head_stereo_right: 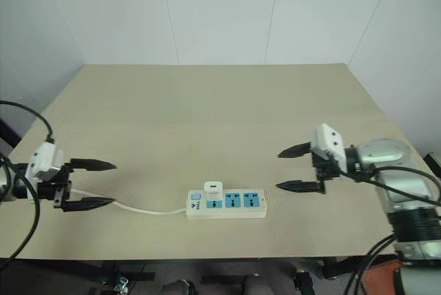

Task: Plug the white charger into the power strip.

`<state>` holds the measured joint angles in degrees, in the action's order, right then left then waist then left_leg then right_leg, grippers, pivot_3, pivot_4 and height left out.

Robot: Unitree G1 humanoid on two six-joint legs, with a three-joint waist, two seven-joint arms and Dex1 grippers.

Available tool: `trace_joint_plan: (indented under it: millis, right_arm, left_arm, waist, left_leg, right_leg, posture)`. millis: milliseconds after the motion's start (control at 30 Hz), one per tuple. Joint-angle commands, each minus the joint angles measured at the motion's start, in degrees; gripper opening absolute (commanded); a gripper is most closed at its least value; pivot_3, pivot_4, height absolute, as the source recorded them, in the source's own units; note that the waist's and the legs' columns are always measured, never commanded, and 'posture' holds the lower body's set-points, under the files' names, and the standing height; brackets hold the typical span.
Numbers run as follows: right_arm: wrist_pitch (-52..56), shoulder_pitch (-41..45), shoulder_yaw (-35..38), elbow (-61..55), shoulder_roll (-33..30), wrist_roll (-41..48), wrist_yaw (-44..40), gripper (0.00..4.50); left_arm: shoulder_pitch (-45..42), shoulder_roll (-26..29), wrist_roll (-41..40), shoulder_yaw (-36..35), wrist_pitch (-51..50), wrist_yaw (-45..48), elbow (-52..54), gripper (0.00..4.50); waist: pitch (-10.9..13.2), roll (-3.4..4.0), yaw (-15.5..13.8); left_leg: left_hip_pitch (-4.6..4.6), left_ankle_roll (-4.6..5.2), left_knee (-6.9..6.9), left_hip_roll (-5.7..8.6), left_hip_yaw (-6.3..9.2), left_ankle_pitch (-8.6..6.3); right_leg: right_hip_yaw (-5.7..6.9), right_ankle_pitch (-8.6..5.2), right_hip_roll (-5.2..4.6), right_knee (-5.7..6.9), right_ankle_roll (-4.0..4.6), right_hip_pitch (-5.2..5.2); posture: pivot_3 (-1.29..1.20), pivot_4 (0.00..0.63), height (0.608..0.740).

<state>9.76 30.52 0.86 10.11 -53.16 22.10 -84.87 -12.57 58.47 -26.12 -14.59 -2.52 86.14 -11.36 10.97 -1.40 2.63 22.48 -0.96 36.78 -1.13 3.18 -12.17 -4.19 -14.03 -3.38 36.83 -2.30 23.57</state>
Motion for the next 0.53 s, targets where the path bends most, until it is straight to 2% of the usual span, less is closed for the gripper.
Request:
trace_joint_plan:
  millis: [33, 267, 533]
  right_arm:
    - [-1.86, -0.91, 3.09, -0.09, -2.42, 0.67, -1.56, 4.5]
    - [-2.22, -5.18, 5.77, -2.25, -5.19, 1.69, -2.54, 4.5]
    - [-1.84, -8.98, 8.23, -3.84, -7.12, 2.41, -1.83, 4.5]
  left_arm:
    - [-0.69, 0.31, -0.27, -1.73, 1.76, -0.12, -0.25, 4.47]
    - [-0.41, -3.52, -0.28, 0.23, 2.23, -1.66, 1.79, 4.47]
    - [-1.11, -3.47, -0.43, 1.24, 0.05, -1.08, 1.22, 4.47]
  waist:
    - [0.0, 0.0, -0.05]
    - [0.0, 0.0, -0.05]
    - [0.0, 0.0, -0.03]
  left_leg:
    - [0.04, 0.0, 0.0, -0.01, 0.0, 0.0]
    - [0.11, 0.0, 0.04, 0.0, -0.01, 0.0]
    - [0.18, 0.0, 0.06, 0.0, -0.03, 0.0]
  right_leg:
    - [0.0, 0.01, 0.0, 0.01, 0.0, 0.05]
    - [-0.01, 0.01, 0.0, 0.09, -0.01, 0.11]
    - [-0.04, 0.02, 0.01, 0.18, -0.02, 0.25]
  posture:
    - [0.0, 0.15, 0.74]
    - [0.0, 0.15, 0.74]
    - [0.0, 0.15, 0.74]
